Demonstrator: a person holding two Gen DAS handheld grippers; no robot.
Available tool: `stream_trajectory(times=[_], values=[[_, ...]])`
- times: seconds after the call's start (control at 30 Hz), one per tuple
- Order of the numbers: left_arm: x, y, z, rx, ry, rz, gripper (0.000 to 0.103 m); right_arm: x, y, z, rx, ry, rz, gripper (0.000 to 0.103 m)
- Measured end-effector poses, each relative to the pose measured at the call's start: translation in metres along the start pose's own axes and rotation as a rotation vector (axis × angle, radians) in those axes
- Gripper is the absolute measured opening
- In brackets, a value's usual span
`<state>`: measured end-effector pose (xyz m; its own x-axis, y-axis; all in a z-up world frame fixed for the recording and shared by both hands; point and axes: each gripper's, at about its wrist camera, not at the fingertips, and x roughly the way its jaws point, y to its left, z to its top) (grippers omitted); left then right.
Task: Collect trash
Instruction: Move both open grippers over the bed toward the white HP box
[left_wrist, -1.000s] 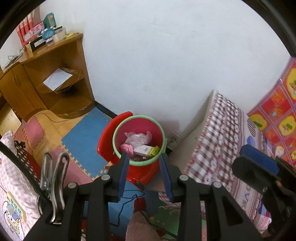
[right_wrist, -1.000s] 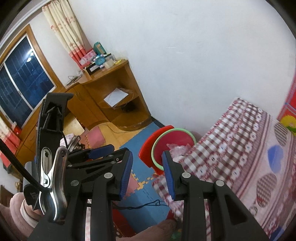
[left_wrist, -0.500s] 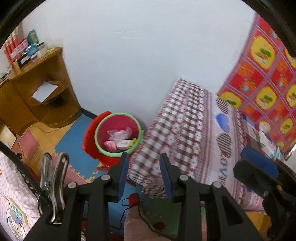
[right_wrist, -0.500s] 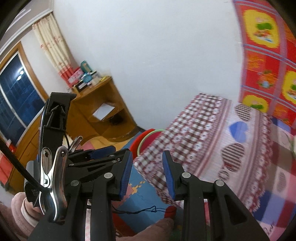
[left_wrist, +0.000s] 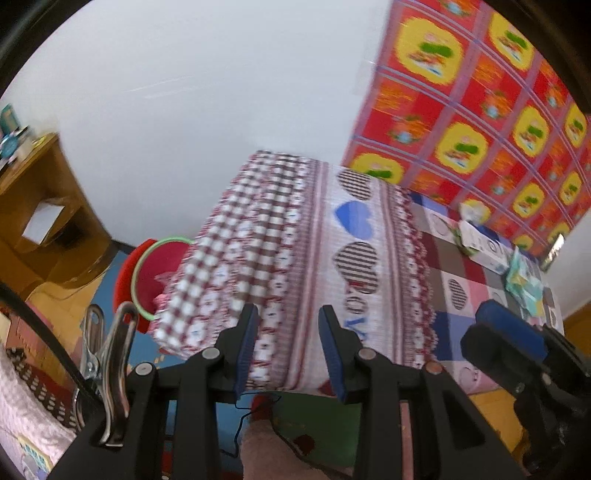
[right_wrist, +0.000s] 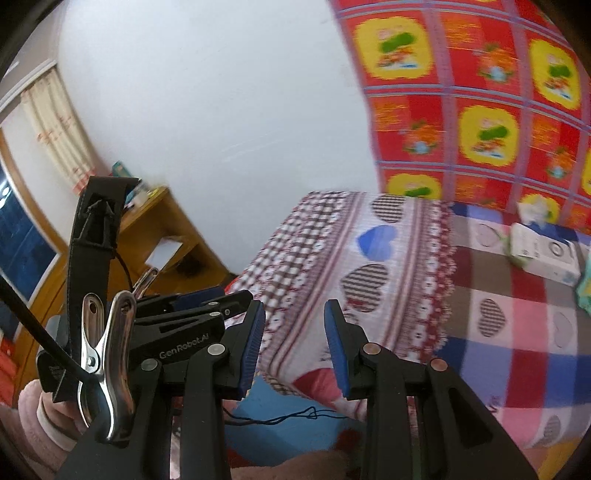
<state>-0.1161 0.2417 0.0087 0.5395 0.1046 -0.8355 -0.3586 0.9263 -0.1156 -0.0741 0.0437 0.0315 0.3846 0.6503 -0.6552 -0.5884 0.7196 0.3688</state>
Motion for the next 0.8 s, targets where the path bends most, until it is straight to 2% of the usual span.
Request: stream_trajectory(times=[0.53,0.8], values=[[0.040,-0.099,0.050,0.210,0.025,-0.186,0.035,-0.023,-0.088,0.012,0.179,-0.068,-0.197,0.034],[0.069,-0.145,0.069,0.303,0.057,-0.229,0.036,-0.034,-0.142,0.009,0.271,-0.086,-0.282,0.034]])
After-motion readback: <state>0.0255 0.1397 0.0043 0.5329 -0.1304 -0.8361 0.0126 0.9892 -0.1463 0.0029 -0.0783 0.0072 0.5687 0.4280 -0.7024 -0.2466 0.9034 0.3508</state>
